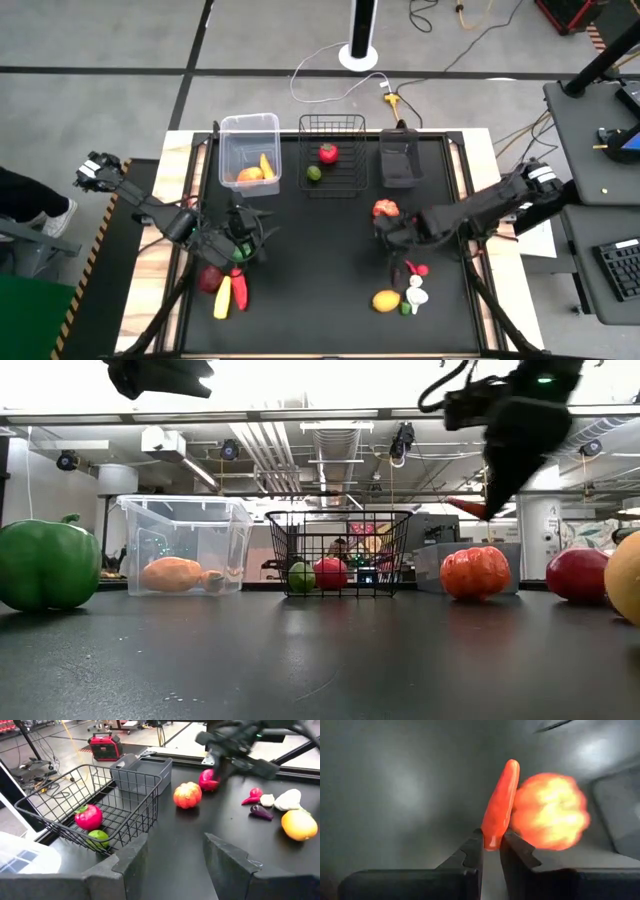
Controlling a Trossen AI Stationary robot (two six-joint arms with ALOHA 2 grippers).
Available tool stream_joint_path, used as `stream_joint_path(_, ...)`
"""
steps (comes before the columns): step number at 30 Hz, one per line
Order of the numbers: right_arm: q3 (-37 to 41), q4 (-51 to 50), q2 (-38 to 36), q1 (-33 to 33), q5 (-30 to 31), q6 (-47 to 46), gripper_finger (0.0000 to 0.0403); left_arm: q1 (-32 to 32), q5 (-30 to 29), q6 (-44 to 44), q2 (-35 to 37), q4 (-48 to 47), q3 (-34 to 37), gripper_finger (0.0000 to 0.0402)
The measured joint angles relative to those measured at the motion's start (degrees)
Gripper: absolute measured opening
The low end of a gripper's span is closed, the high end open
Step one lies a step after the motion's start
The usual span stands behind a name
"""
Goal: Sort produce into baskets
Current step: Put the small orange chili pepper into the black basket, then put the red chili pepper into the transparent basket
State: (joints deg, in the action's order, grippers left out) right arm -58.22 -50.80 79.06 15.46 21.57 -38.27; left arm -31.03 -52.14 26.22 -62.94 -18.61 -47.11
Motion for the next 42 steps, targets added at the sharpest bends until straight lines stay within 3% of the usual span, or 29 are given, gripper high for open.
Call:
stream_joint_path(6, -3.82, -0.48, -2.93, -12.18, -0.74, -3.98, 0.0044, 0.00, 0.02, 0.02, 0.00, 1.27, 0.00, 0.0171)
stream_joint_path(14, -9.28, -7.85, -3.57, -33.53, -4.69, 7.41, 0.0043, 0.00, 0.13, 0.46, 0.00, 1.58, 0.00, 0.0171)
stream_joint_path(19, -8.86, -7.49, -2.95, -47.48, -17.19, 14.28, 0.0044, 0.00, 0.15, 1.15, 0.00, 1.53, 0.00, 0.0171)
stream_joint_path(22, -8.12, -7.38, -1.04, -52.95, -19.89, 16.85, 0.0044, 0.00, 0.16, 1.29, 0.00, 1.51, 0.00, 0.0171)
stream_joint_path(28, -8.00, -6.72, 3.14, -56.93, -20.04, 18.89, 0.0055, -0.01, 0.16, 1.32, -1.14, 1.49, 0.00, 0.0171)
stream_joint_path(42, -8.00, -4.56, 5.20, -57.24, -18.28, 19.44, 0.0146, -0.11, 0.38, 3.10, -3.55, 1.45, 0.00, 0.0171)
